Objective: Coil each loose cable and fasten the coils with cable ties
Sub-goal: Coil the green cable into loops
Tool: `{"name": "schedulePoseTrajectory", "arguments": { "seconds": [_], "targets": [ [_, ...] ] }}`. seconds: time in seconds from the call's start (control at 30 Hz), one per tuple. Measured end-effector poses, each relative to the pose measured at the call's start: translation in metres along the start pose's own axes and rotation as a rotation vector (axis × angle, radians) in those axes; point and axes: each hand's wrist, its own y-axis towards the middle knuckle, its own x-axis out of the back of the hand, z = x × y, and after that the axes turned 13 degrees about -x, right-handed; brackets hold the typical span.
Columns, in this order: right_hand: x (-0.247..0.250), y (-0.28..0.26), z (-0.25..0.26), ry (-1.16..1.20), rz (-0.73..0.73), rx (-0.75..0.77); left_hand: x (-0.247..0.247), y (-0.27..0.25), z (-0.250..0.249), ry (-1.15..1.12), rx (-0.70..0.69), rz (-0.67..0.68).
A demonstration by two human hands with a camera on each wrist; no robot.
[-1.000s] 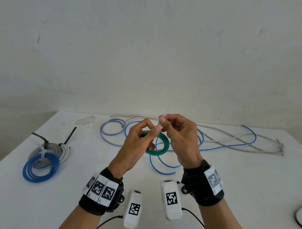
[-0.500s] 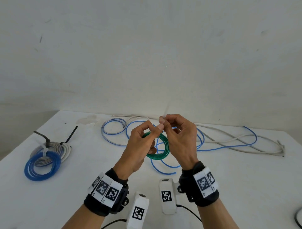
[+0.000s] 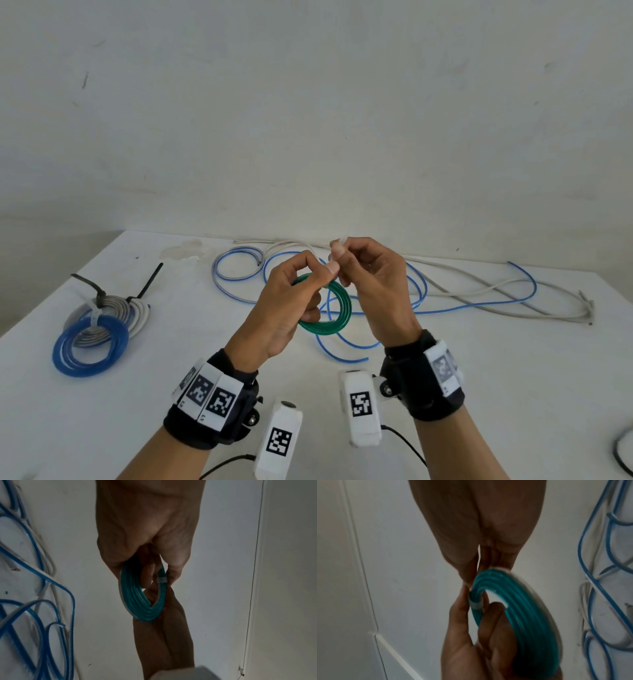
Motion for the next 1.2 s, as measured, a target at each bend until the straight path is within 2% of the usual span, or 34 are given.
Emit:
{"name": "schedulePoseTrajectory", "arguments": {
  "seconds": [0.1,0.17,0.27,0.4,0.5,0.63,0.7,0.77,0.83,0.97,1.1,1.2],
  "targets": [
    [0.003,-0.002,0.006,0.092,0.177,-0.067,0.005,0.000,-0.001,-0.141,0.070,0.039],
    [0.002,-0.004,0.009,0.152,0.208,-0.068,0.007,0.000,0.003,-0.213,0.078,0.056],
    [-0.006,-0.006,0.011,0.147,0.093,0.005,0.007,0.001,0.005,-0.169,0.072,0.079],
    [-0.020,-0.010,0.008,-0.085,-0.161,0.073,0.013,-0.006,0.002,0.044,0.089,0.126],
    [-0.033,-0.011,0.001,-0.258,-0.209,0.069,0.036,-0.019,-0.002,0.198,0.031,0.075],
    [-0.058,-0.002,-0.013,-0.468,-0.067,0.058,0.076,-0.039,-0.012,0.281,0.008,-0.010],
    [-0.071,0.003,-0.023,-0.629,0.080,0.022,0.103,-0.049,-0.022,0.261,0.031,-0.089],
    [-0.087,0.006,-0.032,-0.651,0.296,-0.112,0.131,-0.062,-0.031,0.237,0.066,-0.143],
    [-0.108,0.006,-0.041,-0.576,0.427,-0.243,0.157,-0.078,-0.035,0.240,0.118,-0.191],
    [-0.152,0.006,-0.061,-0.598,0.474,-0.320,0.198,-0.103,-0.026,0.410,0.175,-0.328],
    [-0.185,-0.001,-0.079,-0.641,0.512,-0.414,0.222,-0.117,-0.019,0.706,0.178,-0.358],
    [-0.202,-0.009,-0.093,-0.726,0.460,-0.391,0.233,-0.117,-0.013,0.861,0.227,-0.376]
  ]
}}
